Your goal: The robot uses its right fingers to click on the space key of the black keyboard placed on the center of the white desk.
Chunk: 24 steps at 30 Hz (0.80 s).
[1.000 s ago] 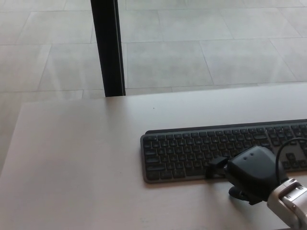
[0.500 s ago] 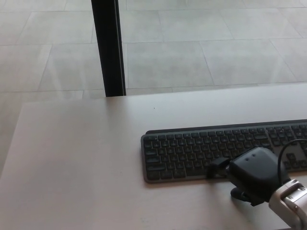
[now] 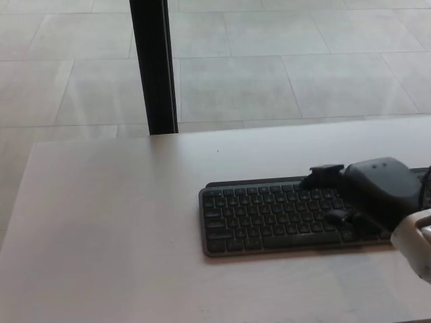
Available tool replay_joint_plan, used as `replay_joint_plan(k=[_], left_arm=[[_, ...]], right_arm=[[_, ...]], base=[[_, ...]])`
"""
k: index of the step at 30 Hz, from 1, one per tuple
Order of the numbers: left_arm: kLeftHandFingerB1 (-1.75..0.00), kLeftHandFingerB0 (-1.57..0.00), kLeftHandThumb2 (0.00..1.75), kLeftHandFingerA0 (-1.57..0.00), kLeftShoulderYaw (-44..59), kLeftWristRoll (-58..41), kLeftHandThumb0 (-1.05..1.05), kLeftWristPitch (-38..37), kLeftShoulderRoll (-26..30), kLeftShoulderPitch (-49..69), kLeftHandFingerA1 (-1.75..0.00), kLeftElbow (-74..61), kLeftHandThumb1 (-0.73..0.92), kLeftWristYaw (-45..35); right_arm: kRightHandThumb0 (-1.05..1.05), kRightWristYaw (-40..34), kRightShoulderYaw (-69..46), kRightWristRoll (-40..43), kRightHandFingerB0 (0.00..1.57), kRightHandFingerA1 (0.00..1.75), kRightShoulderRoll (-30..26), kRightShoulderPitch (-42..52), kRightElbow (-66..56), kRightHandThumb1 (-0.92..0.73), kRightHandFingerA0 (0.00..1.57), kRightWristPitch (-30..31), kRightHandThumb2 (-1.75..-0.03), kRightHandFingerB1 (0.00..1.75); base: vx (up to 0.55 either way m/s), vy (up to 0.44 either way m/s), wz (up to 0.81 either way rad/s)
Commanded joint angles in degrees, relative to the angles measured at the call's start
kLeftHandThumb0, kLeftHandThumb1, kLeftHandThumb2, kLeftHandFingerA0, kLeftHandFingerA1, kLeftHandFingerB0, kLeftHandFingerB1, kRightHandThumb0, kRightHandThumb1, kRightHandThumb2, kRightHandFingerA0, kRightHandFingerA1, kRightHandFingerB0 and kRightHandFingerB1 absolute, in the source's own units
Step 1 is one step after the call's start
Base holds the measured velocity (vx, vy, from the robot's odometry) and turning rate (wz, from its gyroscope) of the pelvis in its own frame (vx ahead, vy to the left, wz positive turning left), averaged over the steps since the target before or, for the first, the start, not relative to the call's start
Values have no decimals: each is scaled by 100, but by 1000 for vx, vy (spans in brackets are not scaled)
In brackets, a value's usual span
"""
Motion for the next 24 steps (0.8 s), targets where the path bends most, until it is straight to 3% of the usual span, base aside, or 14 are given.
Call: replay_joint_plan(k=[1,4,8,13,17,18,23,24], left_arm=[[-54,-58,60,-73,100,-152,-48,59,100,70,-67,25,66,38],[-53,-60,60,-72,-14,-29,-49,32,115,93,-65,39,68,28],[-54,-59,60,-73,-8,-39,-49,-7,108,113,-67,27,67,3],[-55,-59,59,-75,-9,-39,-49,36,122,102,-69,41,67,23],[-56,-60,60,-76,-4,-42,-50,43,122,113,-69,32,67,48],[-56,-59,60,-74,3,-54,-50,22,108,136,-69,15,68,19],[-56,-59,61,-72,35,-85,-49,5,94,169,-70,16,68,-17],[-55,-58,60,-72,41,-91,-49,9,97,171,-70,11,68,-11]], right_arm=[[-31,1297,-2105,2439,68,141,-494,-543,-590,-57,83,841,-59,43],[-18,1311,-2897,2883,64,132,-824,-492,-178,-55,83,781,-57,43],[-29,1133,-4127,3321,71,137,-1315,-178,196,-55,87,786,-57,45],[-31,808,-5607,3645,70,153,-1579,174,458,-51,95,1389,-59,47],[-39,617,-6941,4068,72,156,-1630,508,673,-50,102,2232,-58,47],[-42,434,-7225,4030,73,150,-1602,608,659,-51,102,2412,-56,48],[-38,-57,-8089,4401,66,150,-1528,1035,1300,-51,111,2073,-62,52],[-36,-139,-8222,4519,63,157,-1489,1089,1431,-48,107,1976,-66,56]], base=[[0,0,0],[0,0,0],[0,0,0],[0,0,0],[0,0,0],[0,0,0],[0,0,0],[0,0,0]])
